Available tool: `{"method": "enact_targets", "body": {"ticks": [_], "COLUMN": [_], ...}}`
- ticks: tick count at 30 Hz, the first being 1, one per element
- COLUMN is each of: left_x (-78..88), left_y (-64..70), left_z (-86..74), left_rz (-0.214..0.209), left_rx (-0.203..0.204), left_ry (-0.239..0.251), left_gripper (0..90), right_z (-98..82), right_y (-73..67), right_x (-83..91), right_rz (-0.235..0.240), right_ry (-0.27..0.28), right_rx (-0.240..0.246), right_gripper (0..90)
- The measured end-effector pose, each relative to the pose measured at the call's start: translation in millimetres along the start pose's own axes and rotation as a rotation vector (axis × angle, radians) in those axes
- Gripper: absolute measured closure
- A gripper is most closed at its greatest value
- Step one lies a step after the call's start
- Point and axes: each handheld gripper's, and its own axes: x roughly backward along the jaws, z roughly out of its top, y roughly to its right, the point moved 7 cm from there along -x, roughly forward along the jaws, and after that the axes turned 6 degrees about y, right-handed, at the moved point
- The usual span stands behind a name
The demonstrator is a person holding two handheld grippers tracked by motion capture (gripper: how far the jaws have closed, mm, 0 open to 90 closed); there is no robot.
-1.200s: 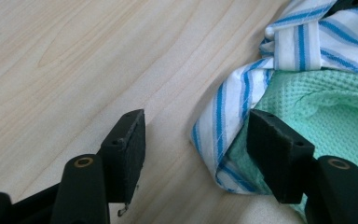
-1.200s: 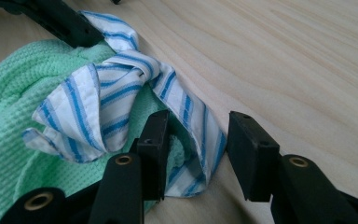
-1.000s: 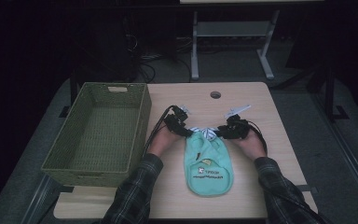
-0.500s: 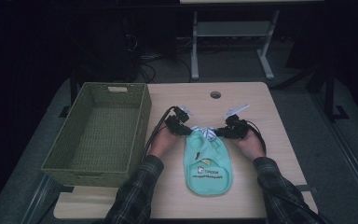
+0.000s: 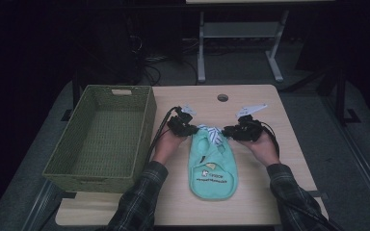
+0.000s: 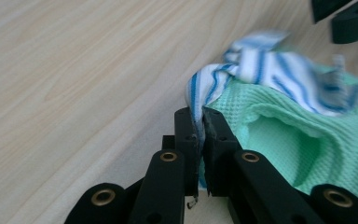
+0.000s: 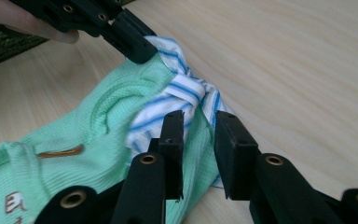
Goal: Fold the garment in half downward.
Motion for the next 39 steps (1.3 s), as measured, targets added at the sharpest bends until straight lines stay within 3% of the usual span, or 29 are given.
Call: {"method": "enact_targets", "body": {"ticks": [2, 7, 13, 20, 25, 30, 39], "left_x": [1.7, 5.3, 8.2, 14.0, 20.7, 32.3, 54.2], "left_y": [-0.7, -1.4, -2.2, -0.1, 1.0, 7.8, 28.3], "left_z": [2.1, 6.2, 8.5, 12.9, 15.3, 21.7, 30.6], "left_rz": [0.003, 0.012, 0.018, 0.016, 0.010, -0.006, -0.028], "left_rx": [0.010, 0.022, 0.034, 0.036, 0.022, 0.030, -0.013], "left_ry": [0.019, 0.050, 0.071, 0.096, 0.109, 0.155, 0.204], "left_gripper": [85.5, 85.4, 85.5, 85.5, 85.4, 85.5, 85.5], "right_z": [4.9, 6.8, -2.6, -23.8, -34.2, -38.3, -32.8], "right_y": [-3.3, -21.3, -45.1, -55.7, -52.8, -47.1, -31.8], "right_x": [6.1, 8.1, -7.3, -31.1, -40.9, -44.0, -46.6], "right_rz": [0.005, 0.076, 0.148, 0.178, 0.165, 0.149, 0.053], "right_ry": [0.010, 0.006, -0.024, -0.094, -0.123, -0.132, -0.134], "right_rx": [0.003, 0.039, 0.056, 0.053, 0.044, 0.042, 0.078], "right_gripper": [75.5, 89.6, 89.8, 89.9, 89.9, 90.0, 90.0]}}
